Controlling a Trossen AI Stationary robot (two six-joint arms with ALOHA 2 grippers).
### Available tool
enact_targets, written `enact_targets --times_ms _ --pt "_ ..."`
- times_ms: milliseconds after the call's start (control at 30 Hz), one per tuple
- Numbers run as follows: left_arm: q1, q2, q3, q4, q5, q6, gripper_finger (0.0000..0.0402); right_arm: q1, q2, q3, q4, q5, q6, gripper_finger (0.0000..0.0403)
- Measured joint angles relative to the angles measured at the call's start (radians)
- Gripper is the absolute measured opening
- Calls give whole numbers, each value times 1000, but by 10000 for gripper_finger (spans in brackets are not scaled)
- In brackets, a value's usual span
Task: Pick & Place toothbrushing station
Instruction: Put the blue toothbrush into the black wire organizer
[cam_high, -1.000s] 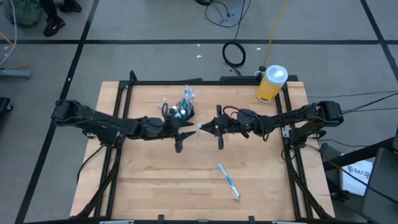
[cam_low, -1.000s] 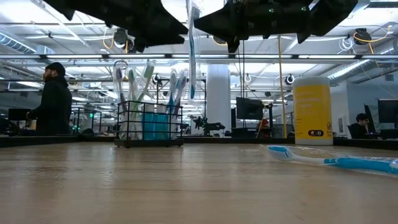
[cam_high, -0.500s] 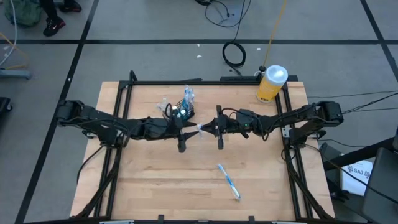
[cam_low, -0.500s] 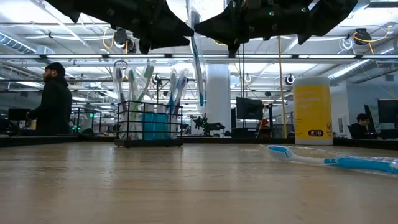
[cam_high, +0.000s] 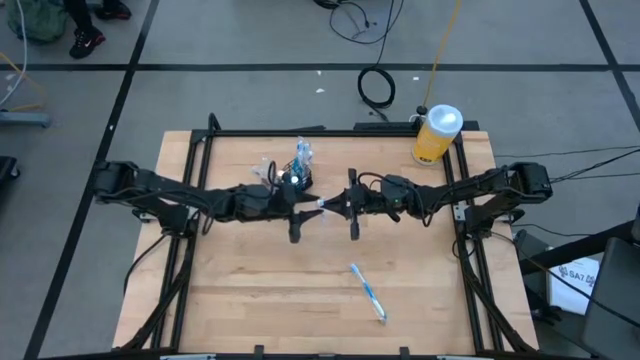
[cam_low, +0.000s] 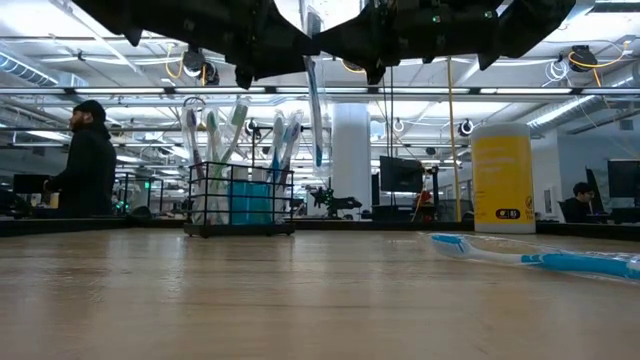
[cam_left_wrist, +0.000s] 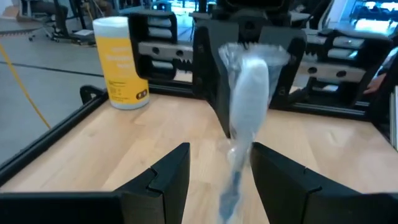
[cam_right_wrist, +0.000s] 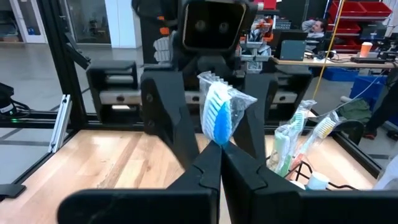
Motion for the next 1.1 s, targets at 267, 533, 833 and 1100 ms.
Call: enact_targets --times_ms 267,533,833,1100 --pt "2 50 0 56 -12 5 174 0 0 0 -1 0 0 0" --pt "2 47 0 69 -20 9 173 0 0 0 -10 0 -13 0" --pt "2 47 0 69 -20 24 84 0 0 0 -12 1 -19 0" --pt "1 47 0 62 -19 25 10 0 0 0 -36 3 -19 20"
